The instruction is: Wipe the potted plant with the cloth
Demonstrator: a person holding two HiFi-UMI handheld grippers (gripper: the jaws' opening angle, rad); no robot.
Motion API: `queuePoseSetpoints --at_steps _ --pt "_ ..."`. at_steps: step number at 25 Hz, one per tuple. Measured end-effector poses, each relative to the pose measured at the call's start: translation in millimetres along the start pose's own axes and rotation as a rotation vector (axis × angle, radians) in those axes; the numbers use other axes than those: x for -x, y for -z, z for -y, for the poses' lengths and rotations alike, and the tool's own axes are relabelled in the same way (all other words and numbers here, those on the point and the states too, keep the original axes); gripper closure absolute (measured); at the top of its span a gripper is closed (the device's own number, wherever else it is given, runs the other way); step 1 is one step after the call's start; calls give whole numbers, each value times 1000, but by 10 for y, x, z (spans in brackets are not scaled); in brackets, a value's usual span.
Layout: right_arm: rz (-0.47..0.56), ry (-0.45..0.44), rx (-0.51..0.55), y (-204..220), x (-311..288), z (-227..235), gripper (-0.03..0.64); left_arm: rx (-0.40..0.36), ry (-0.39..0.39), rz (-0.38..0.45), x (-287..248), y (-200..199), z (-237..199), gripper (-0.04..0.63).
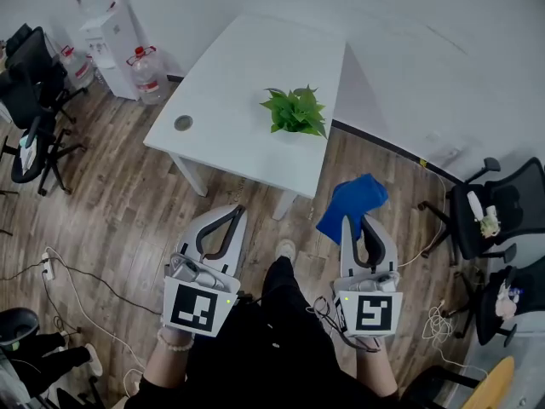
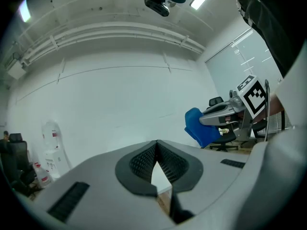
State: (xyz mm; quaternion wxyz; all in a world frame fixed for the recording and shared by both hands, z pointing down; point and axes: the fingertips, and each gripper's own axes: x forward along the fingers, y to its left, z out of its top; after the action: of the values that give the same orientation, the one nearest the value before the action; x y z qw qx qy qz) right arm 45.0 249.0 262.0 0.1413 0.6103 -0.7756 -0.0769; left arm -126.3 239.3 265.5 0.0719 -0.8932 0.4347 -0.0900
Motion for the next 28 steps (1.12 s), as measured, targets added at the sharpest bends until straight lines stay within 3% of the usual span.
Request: queuePoseSetpoints --at_steps 20,28 --pt "-7 -155 -1 221 -1832 1341 531 72 -178 -64 -1926 -31 -568 580" --pt "-29 -223 -12 440 -2324 1665 531 69 -201 -126 -2455 133 -628 578"
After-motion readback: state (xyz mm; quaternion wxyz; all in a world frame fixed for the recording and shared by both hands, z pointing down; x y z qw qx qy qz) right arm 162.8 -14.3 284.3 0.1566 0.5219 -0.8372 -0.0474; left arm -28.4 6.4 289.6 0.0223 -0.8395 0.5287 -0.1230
